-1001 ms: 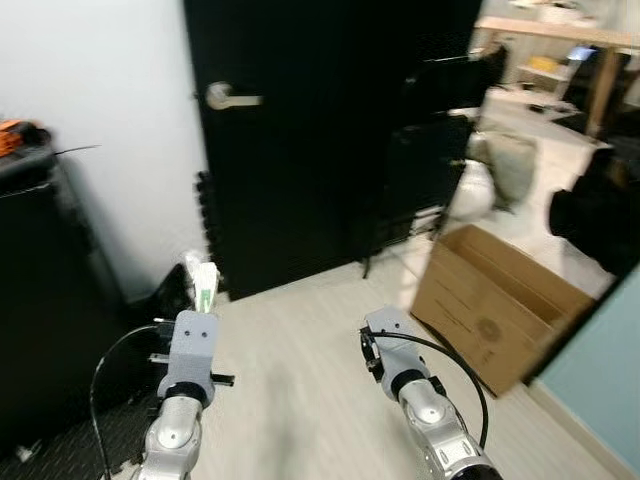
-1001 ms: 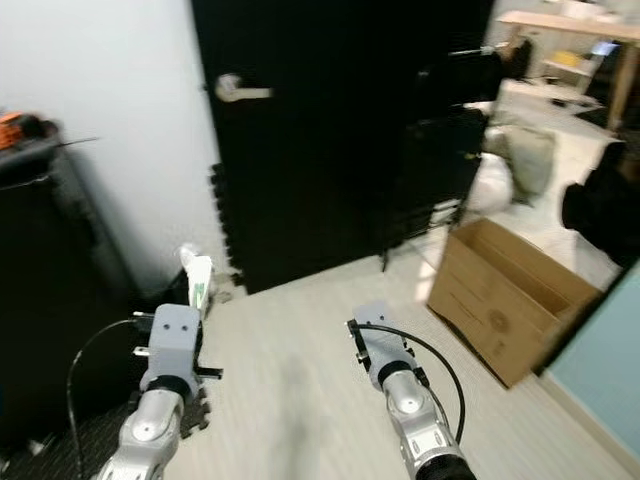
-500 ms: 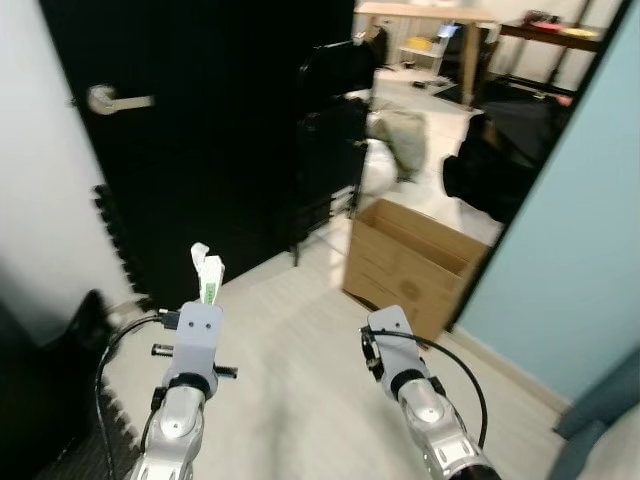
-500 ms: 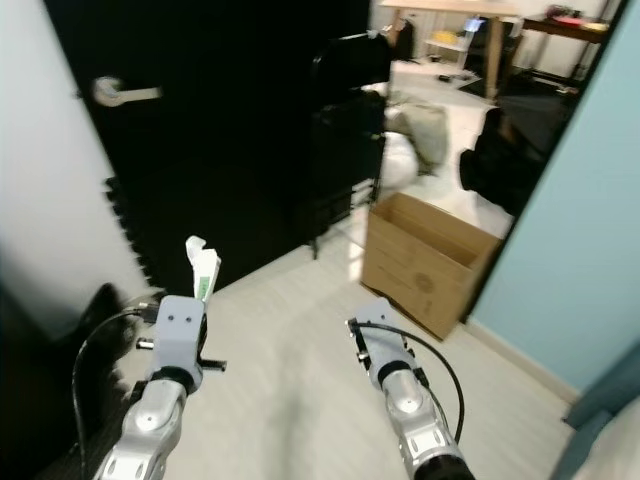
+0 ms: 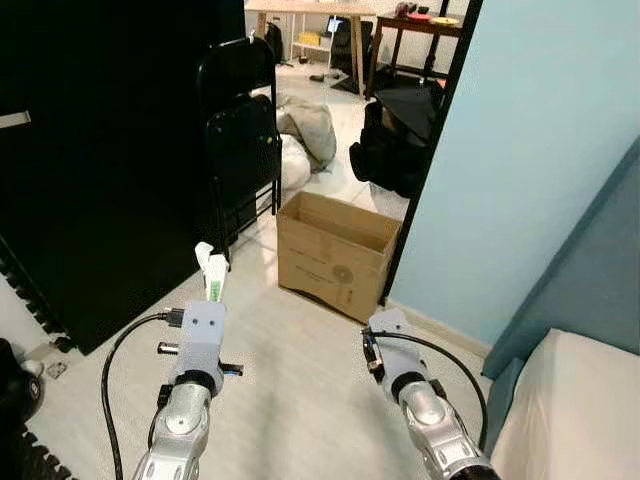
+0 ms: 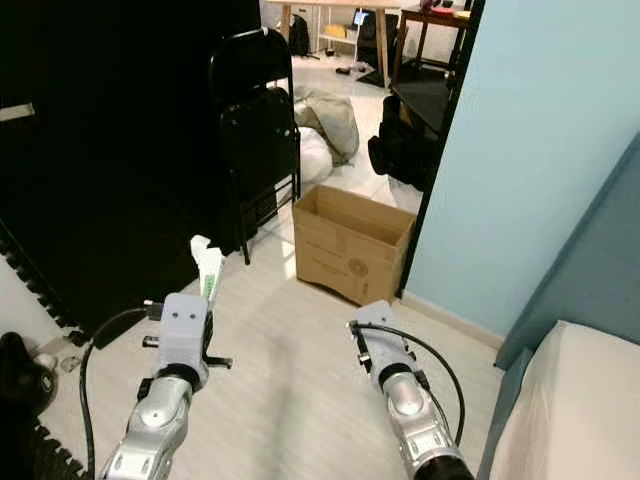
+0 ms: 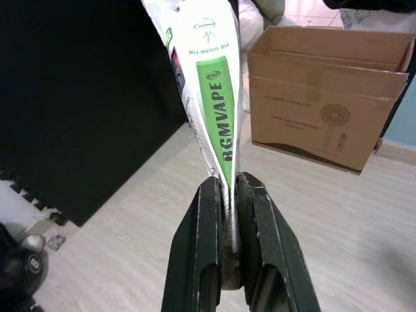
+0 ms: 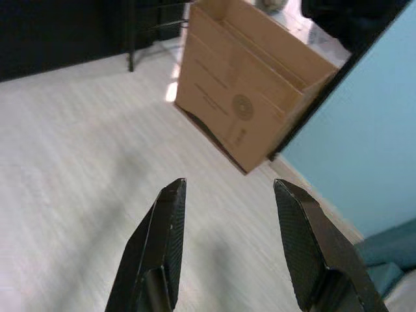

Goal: Clean up the room

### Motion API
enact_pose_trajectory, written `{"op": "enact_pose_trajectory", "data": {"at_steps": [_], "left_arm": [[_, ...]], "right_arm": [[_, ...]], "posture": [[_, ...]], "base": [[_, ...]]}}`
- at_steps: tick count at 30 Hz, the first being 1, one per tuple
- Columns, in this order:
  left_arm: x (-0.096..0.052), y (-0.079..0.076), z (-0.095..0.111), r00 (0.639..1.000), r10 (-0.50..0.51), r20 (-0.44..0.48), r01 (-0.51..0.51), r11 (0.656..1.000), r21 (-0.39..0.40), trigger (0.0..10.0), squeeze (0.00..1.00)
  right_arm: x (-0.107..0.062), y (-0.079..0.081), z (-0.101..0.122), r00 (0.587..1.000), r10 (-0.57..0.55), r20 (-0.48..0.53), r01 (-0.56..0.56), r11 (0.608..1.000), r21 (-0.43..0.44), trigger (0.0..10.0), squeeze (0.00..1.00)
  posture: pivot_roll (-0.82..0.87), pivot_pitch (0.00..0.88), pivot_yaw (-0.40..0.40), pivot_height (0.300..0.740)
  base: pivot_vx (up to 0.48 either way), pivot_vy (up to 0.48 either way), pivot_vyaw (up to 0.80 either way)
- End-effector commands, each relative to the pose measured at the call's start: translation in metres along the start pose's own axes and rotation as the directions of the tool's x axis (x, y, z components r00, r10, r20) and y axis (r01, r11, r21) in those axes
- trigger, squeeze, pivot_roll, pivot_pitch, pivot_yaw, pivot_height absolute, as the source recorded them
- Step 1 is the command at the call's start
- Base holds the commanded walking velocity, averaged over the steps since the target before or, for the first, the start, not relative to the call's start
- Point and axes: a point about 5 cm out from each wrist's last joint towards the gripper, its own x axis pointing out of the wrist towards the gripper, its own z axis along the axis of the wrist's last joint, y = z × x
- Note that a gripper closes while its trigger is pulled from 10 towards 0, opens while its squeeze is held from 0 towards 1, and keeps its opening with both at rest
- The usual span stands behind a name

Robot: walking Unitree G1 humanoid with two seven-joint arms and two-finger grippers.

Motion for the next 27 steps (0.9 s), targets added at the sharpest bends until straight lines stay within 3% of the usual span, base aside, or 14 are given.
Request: {"op": "enact_pose_trajectory", "data": {"at_steps": [1, 14, 17, 18, 19, 21, 22, 24, 27], "left_arm": [[-0.003, 0.003, -0.001, 1.000, 0.011, -0.010, -0.011, 1.000, 0.019, 10.0, 0.00], [-0.001, 0.011, 0.024, 0.999, -0.003, 0.052, -0.002, 0.995, 0.100, 10.0, 0.00], [0.001, 0.013, 0.028, 0.998, 0.009, 0.062, -0.014, 0.997, 0.078, 10.0, 0.00], [0.002, 0.015, 0.026, 0.998, 0.029, 0.062, -0.032, 0.998, 0.046, 10.0, 0.00], [0.004, 0.015, 0.007, 0.997, 0.066, 0.031, -0.065, 0.997, -0.034, 10.0, 0.00], [0.004, 0.015, 0.007, 0.997, 0.066, 0.031, -0.065, 0.997, -0.034, 10.0, 0.00], [0.001, 0.013, -0.009, 0.996, 0.085, -0.028, -0.087, 0.994, -0.071, 10.0, 0.00], [-0.002, 0.007, -0.020, 0.995, 0.075, -0.062, -0.079, 0.995, -0.061, 10.0, 0.00], [-0.003, 0.001, -0.019, 0.997, 0.044, -0.070, -0.047, 0.998, -0.029, 10.0, 0.00]], "right_arm": [[0.000, 0.005, -0.002, 1.000, 0.016, -0.006, -0.016, 1.000, 0.006, 10.0, 0.00], [-0.002, -0.004, -0.002, 1.000, 0.008, 0.006, -0.008, 1.000, 0.005, 10.0, 0.00], [-0.002, -0.005, -0.001, 1.000, 0.005, 0.011, -0.005, 1.000, 0.012, 10.0, 0.00], [-0.001, -0.004, 0.000, 1.000, 0.003, 0.011, -0.004, 1.000, 0.027, 10.0, 0.00], [0.001, 0.001, 0.000, 1.000, 0.008, 0.006, -0.009, 0.998, 0.061, 10.0, 0.00], [0.001, 0.001, 0.000, 1.000, 0.008, 0.006, -0.009, 0.998, 0.061, 10.0, 0.00], [0.002, 0.005, -0.001, 1.000, 0.019, -0.002, -0.019, 0.998, 0.059, 10.0, 0.00], [0.002, 0.007, 0.001, 1.000, 0.029, 0.001, -0.029, 0.998, 0.057, 10.0, 0.00], [0.003, 0.007, 0.003, 0.999, 0.037, 0.010, -0.037, 0.998, 0.046, 10.0, 0.00]], "posture": [[0.08, 0.040, -0.003, 0.734], [0.18, 0.050, 0.018, 0.734], [0.16, 0.055, 0.004, 0.734], [0.11, 0.045, -0.033, 0.734], [0.07, 0.038, -0.035, 0.734], [0.07, 0.038, -0.035, 0.734], [0.06, 0.040, -0.038, 0.734], [0.06, 0.030, -0.039, 0.734], [0.09, 0.035, -0.026, 0.734]], "base": [[0.000, 0.000, 0.00], [0.000, 0.000, 0.00], [0.000, 0.000, 0.00], [0.000, 0.000, 0.00], [0.000, 0.000, 0.00], [0.000, 0.000, 0.00], [0.000, 0.000, 0.00], [0.000, 0.000, 0.00], [0.000, 0.000, 0.00]]}}
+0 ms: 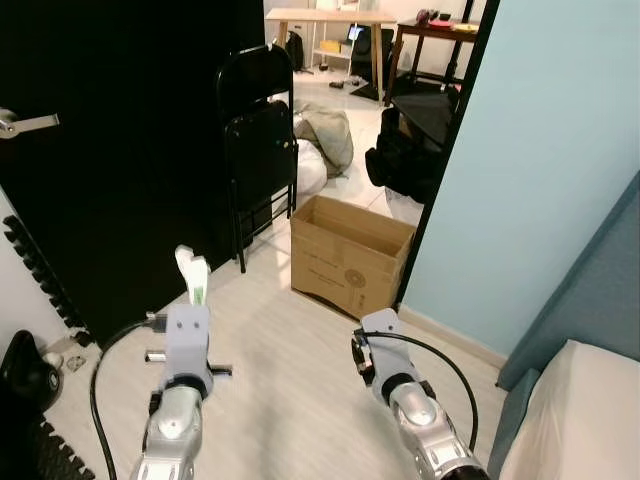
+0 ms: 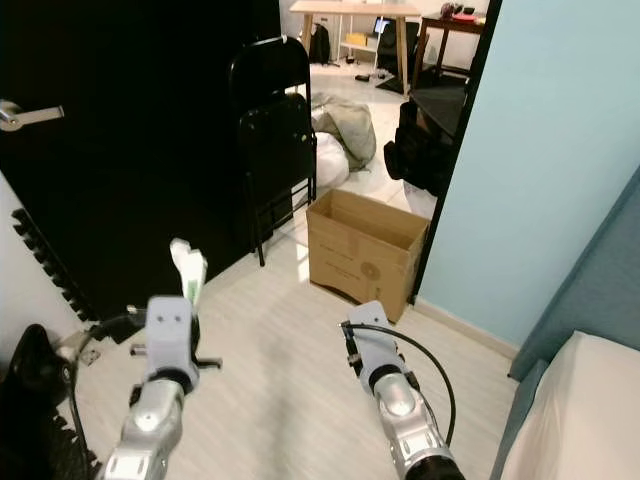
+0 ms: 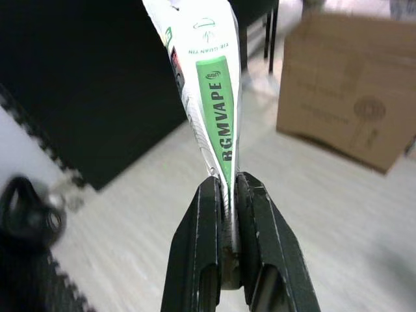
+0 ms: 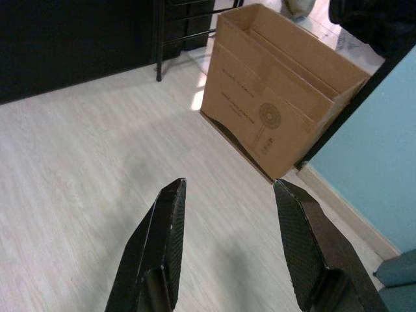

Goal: Clean up the room

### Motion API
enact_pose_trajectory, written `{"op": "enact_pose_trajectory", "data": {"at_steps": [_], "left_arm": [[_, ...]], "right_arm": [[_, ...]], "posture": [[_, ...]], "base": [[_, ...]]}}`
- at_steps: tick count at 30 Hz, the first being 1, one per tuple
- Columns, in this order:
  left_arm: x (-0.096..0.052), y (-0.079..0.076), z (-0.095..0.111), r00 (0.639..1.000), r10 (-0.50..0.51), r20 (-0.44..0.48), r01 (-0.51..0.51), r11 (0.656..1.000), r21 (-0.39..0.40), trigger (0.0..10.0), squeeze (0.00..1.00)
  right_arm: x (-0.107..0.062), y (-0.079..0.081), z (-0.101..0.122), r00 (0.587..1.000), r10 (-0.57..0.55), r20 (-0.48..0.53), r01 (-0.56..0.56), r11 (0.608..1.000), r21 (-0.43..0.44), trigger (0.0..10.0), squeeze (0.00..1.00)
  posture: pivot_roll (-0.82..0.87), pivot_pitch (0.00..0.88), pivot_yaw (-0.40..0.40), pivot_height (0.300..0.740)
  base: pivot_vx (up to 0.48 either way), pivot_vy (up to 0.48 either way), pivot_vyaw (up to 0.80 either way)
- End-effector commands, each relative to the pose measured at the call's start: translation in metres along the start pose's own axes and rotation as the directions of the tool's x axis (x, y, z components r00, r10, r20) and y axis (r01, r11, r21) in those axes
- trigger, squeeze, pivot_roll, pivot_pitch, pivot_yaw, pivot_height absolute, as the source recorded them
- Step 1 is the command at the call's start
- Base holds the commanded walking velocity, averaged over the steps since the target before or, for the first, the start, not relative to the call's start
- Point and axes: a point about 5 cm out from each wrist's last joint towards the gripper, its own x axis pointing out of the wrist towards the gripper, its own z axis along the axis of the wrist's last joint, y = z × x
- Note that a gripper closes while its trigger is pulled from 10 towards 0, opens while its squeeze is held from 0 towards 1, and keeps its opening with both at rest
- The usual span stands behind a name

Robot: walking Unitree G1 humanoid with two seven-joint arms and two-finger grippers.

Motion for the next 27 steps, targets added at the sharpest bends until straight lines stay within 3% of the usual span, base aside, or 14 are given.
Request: {"op": "enact_pose_trajectory", "data": {"at_steps": [1, 2, 5, 10, 13, 15, 18, 21, 27], "left_arm": [[0.000, -0.004, 0.006, 1.000, -0.022, 0.016, 0.021, 0.999, 0.032, 10.0, 0.00], [0.000, -0.004, 0.006, 1.000, -0.022, 0.016, 0.021, 0.999, 0.032, 10.0, 0.00], [0.003, 0.000, 0.034, 0.996, -0.044, 0.084, 0.034, 0.992, 0.122, 10.0, 0.00], [0.008, 0.008, 0.059, 0.989, -0.015, 0.146, -0.002, 0.993, 0.119, 10.0, 0.00], [0.009, 0.008, 0.060, 0.987, -0.014, 0.158, -0.001, 0.995, 0.097, 10.0, 0.00], [0.010, 0.008, 0.051, 0.988, -0.014, 0.154, 0.004, 0.998, 0.066, 10.0, 0.00], [-0.002, 0.001, -0.001, 1.000, 0.020, 0.017, -0.020, 1.000, 0.008, 10.0, 0.00], [-0.006, -0.002, -0.005, 1.000, 0.022, -0.006, -0.022, 1.000, -0.010, 10.0, 0.00], [-0.008, -0.016, 0.004, 0.999, -0.050, -0.007, 0.050, 0.999, -0.005, 10.0, 0.00]], "right_arm": [[0.001, -0.001, 0.001, 1.000, 0.008, 0.008, -0.008, 1.000, -0.007, 10.0, 0.00], [0.001, -0.001, 0.001, 1.000, 0.008, 0.008, -0.008, 1.000, -0.007, 10.0, 0.00], [0.001, -0.006, 0.001, 1.000, 0.005, 0.018, -0.004, 1.000, -0.019, 10.0, 0.00], [0.000, -0.012, 0.001, 1.000, -0.018, 0.025, 0.019, 1.000, -0.006, 10.0, 0.00], [0.000, -0.011, 0.004, 0.999, -0.023, 0.032, 0.023, 1.000, 0.006, 10.0, 0.00], [0.001, -0.008, 0.006, 0.999, -0.022, 0.038, 0.021, 1.000, 0.020, 10.0, 0.00], [0.003, 0.003, 0.008, 0.999, 0.013, 0.036, -0.013, 1.000, -0.014, 10.0, 0.00], [0.003, 0.005, 0.008, 0.999, 0.019, 0.036, -0.018, 1.000, -0.026, 10.0, 0.00], [0.004, 0.002, 0.010, 0.999, 0.003, 0.034, -0.003, 1.000, -0.015, 10.0, 0.00]], "posture": [[0.09, 0.035, -0.026, 0.734], [0.09, 0.035, -0.026, 0.734], [0.19, 0.036, 0.007, 0.734], [0.25, 0.044, 0.014, 0.734], [0.19, 0.049, -0.015, 0.734], [0.13, 0.035, -0.037, 0.734], [0.09, 0.036, -0.006, 0.734], [0.09, 0.036, -0.006, 0.734], [0.09, 0.024, 0.011, 0.734]], "base": [[0.000, 0.000, 0.00], [0.000, 0.000, 0.00], [0.000, 0.000, 0.00], [0.000, 0.000, 0.00], [0.000, 0.000, 0.00], [0.000, 0.000, 0.00], [0.000, 0.000, 0.00], [0.000, 0.000, 0.00], [0.000, 0.000, 0.00]]}}
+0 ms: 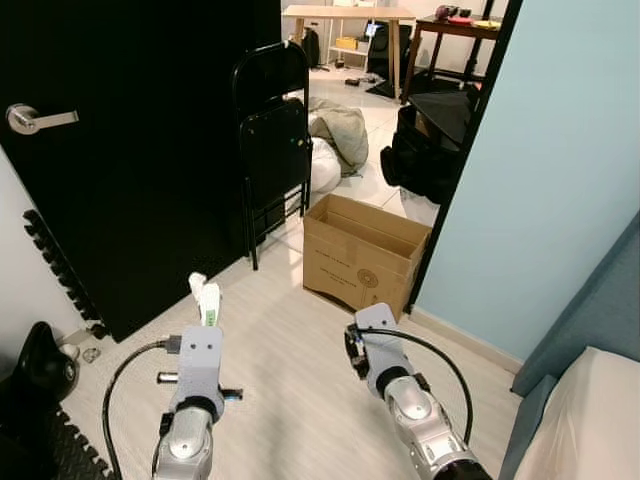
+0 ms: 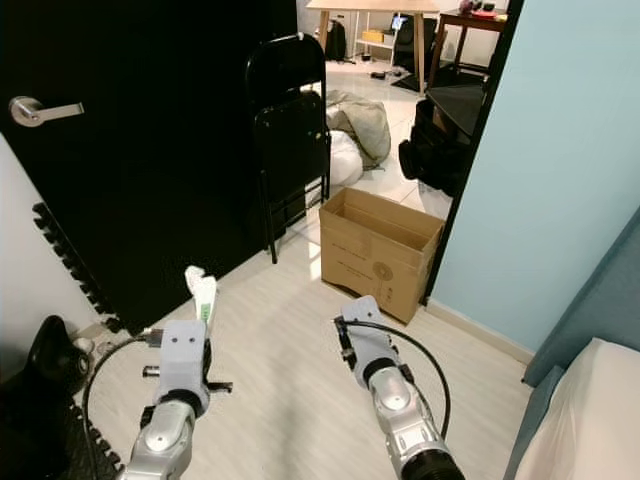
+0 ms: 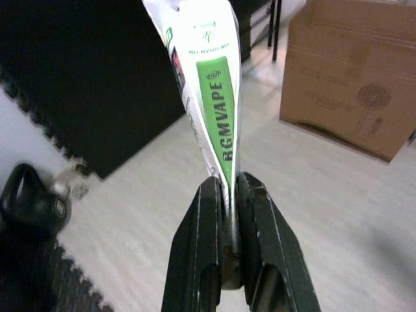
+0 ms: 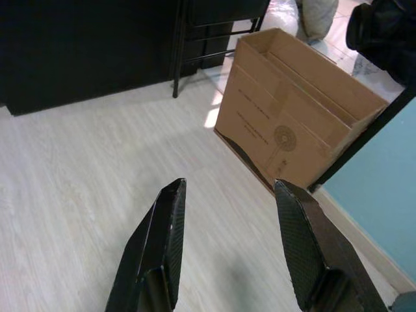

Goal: Clean up the room

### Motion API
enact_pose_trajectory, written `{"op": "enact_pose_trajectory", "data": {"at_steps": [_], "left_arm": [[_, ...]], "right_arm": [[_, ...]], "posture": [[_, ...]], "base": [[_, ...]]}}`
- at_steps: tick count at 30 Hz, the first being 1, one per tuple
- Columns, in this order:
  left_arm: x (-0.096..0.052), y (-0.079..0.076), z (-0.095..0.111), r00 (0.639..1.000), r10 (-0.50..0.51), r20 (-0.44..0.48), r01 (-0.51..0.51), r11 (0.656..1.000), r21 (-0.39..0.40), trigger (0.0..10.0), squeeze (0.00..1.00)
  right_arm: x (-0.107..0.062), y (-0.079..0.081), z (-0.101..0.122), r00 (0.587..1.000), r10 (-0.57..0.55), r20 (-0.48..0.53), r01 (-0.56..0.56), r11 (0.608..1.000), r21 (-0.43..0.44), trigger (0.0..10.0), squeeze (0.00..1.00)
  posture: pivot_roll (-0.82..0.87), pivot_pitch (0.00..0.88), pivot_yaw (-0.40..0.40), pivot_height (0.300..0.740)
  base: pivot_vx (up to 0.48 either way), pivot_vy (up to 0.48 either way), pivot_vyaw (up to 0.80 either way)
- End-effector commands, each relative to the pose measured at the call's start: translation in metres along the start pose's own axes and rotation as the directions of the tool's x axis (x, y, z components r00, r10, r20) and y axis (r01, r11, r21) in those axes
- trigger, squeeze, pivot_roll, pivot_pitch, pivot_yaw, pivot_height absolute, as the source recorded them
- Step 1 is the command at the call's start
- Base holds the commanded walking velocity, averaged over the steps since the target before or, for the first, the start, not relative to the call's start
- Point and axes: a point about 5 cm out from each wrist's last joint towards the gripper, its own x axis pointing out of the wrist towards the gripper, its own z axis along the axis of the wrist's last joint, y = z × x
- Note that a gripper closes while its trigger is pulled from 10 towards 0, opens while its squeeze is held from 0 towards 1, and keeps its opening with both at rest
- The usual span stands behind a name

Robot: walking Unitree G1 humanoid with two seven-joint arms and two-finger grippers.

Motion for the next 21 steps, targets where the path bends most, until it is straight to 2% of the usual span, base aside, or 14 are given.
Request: {"op": "enact_pose_trajectory", "data": {"at_steps": [1, 4, 8, 11, 15, 17, 21], "left_arm": [[0.000, -0.003, 0.000, 1.000, -0.005, -0.024, 0.005, 1.000, -0.004, 10.0, 0.00], [0.007, -0.003, 0.001, 1.000, 0.014, -0.025, -0.014, 1.000, 0.011, 10.0, 0.00], [0.011, -0.001, 0.000, 1.000, 0.018, -0.006, -0.018, 1.000, 0.023, 10.0, 0.00], [0.014, 0.004, 0.002, 0.999, 0.034, 0.007, -0.034, 0.999, 0.038, 10.0, 0.00], [0.011, 0.011, 0.002, 0.998, 0.064, -0.004, -0.064, 0.997, 0.041, 10.0, 0.00], [0.008, 0.009, 0.002, 0.999, 0.032, 0.006, -0.032, 0.998, 0.061, 10.0, 0.00], [0.005, 0.005, 0.002, 1.000, 0.017, 0.005, -0.018, 0.999, 0.038, 10.0, 0.00]], "right_arm": [[0.001, -0.001, -0.001, 1.000, -0.010, -0.014, 0.010, 1.000, 0.011, 10.0, 0.00], [0.000, -0.003, -0.012, 0.997, -0.044, -0.069, 0.045, 0.999, 0.017, 10.0, 0.00], [0.000, -0.005, -0.014, 0.995, -0.056, -0.080, 0.058, 0.998, 0.015, 10.0, 0.00], [0.000, -0.013, -0.013, 0.990, -0.099, -0.099, 0.102, 0.994, 0.028, 10.0, 0.00], [-0.001, -0.018, -0.015, 0.985, -0.125, -0.120, 0.133, 0.989, 0.059, 10.0, 0.00], [-0.002, -0.018, -0.017, 0.983, -0.128, -0.135, 0.138, 0.989, 0.063, 10.0, 0.00], [-0.001, -0.018, -0.018, 0.981, -0.137, -0.135, 0.147, 0.987, 0.067, 10.0, 0.00]], "posture": [[0.09, 0.024, 0.011, 0.734], [0.09, 0.027, 0.011, 0.734], [0.08, 0.023, 0.002, 0.734], [0.08, 0.022, -0.007, 0.734], [0.08, 0.021, -0.010, 0.734], [0.08, 0.022, -0.012, 0.734], [0.08, 0.021, -0.017, 0.734]], "base": [[0.000, 0.000, 0.00], [0.000, 0.000, 0.00], [0.000, 0.000, 0.00], [0.000, 0.000, 0.00], [0.000, 0.000, 0.00], [0.000, 0.000, 0.00], [0.000, 0.000, 0.00]]}}
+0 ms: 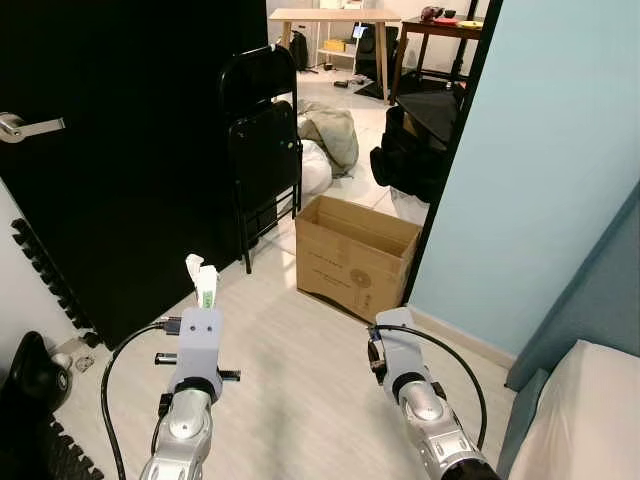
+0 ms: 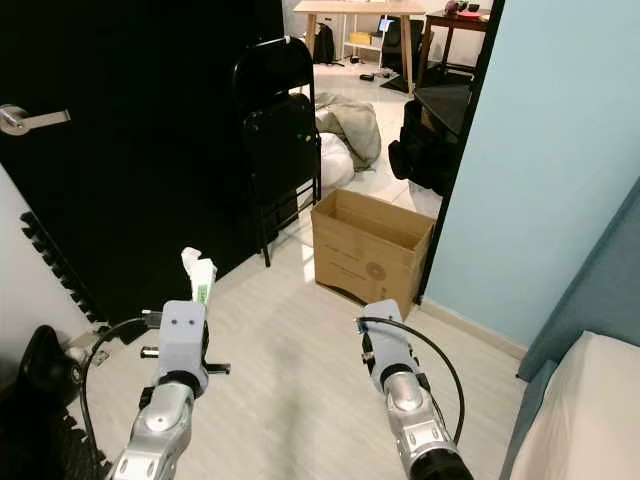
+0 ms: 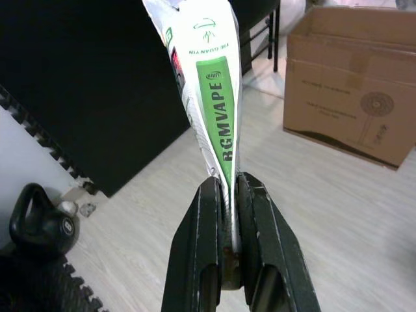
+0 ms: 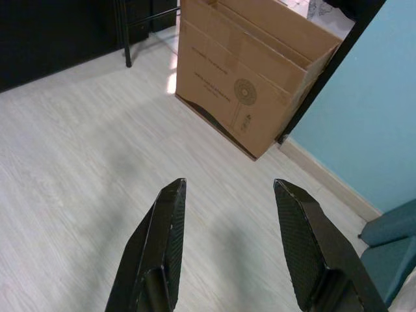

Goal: Clean up the room

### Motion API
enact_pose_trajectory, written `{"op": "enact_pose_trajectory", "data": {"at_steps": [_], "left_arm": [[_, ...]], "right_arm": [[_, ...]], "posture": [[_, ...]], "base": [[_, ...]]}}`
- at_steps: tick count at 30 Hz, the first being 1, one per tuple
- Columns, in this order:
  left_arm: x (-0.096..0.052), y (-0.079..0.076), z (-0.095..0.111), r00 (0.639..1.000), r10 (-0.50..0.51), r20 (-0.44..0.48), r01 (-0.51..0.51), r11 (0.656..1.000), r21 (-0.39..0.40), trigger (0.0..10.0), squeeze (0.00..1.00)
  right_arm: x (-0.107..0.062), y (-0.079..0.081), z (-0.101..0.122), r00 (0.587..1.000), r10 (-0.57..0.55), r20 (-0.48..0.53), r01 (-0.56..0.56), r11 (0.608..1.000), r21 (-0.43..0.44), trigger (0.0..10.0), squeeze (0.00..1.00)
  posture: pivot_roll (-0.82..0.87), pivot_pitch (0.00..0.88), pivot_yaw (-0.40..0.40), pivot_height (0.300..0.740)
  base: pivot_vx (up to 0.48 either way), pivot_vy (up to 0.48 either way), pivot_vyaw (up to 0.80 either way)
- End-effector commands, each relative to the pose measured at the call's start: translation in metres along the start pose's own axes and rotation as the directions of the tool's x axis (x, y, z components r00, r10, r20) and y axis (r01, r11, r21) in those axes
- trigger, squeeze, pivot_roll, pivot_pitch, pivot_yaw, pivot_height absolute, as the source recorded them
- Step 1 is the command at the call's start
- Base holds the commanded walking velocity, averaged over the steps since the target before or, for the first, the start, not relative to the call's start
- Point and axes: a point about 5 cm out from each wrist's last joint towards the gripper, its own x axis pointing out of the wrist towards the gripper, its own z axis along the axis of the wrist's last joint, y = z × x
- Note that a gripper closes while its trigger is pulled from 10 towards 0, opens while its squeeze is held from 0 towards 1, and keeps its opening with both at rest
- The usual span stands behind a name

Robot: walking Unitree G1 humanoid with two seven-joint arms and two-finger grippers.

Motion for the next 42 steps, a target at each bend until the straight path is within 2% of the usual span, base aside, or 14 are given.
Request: {"op": "enact_pose_trajectory", "data": {"at_steps": [1, 4, 9, 14, 42], "left_arm": [[-0.0019, -0.0014, 0.0012, 1.000, -0.005, -0.003, 0.005, 1.000, -0.017, 10.0, 0.00], [-0.0018, 0.0006, 0.0013, 1.000, 0.018, 0.002, -0.018, 0.999, -0.046, 10.0, 0.00], [-0.0018, 0.0020, 0.0020, 1.000, 0.024, 0.006, -0.024, 0.999, -0.049, 10.0, 0.00], [-0.0019, 0.0035, 0.0035, 1.000, 0.010, 0.017, -0.010, 1.000, -0.020, 10.0, 0.00], [-0.0008, 0.0067, 0.0098, 1.000, -0.003, 0.031, 0.003, 1.000, 0.015, 10.0, 0.00]], "right_arm": [[0.0007, 0.0007, 0.0007, 1.000, -0.013, 0.001, 0.013, 1.000, -0.001, 10.0, 0.00], [0.0004, 0.0012, 0.0016, 1.000, -0.012, 0.013, 0.012, 1.000, -0.025, 10.0, 0.00], [-0.0001, 0.0020, 0.0019, 1.000, -0.007, 0.016, 0.007, 1.000, -0.020, 10.0, 0.00], [-0.0003, 0.0042, 0.0040, 1.000, 0.008, 0.031, -0.007, 0.999, -0.039, 10.0, 0.00], [0.0001, 0.0091, 0.0054, 0.999, 0.020, 0.033, -0.019, 0.999, -0.031, 10.0, 0.00]], "posture": [[0.08, 0.021, -0.019, 0.734], [0.08, 0.022, -0.020, 0.734], [0.08, 0.022, -0.020, 0.734], [0.08, 0.024, -0.021, 0.734], [0.10, 0.021, -0.020, 0.734]], "base": [[0.000, 0.000, 0.00], [0.000, 0.000, 0.00], [0.103, 0.000, 0.00], [0.301, 0.000, 0.00], [0.323, 0.000, 0.00]]}}
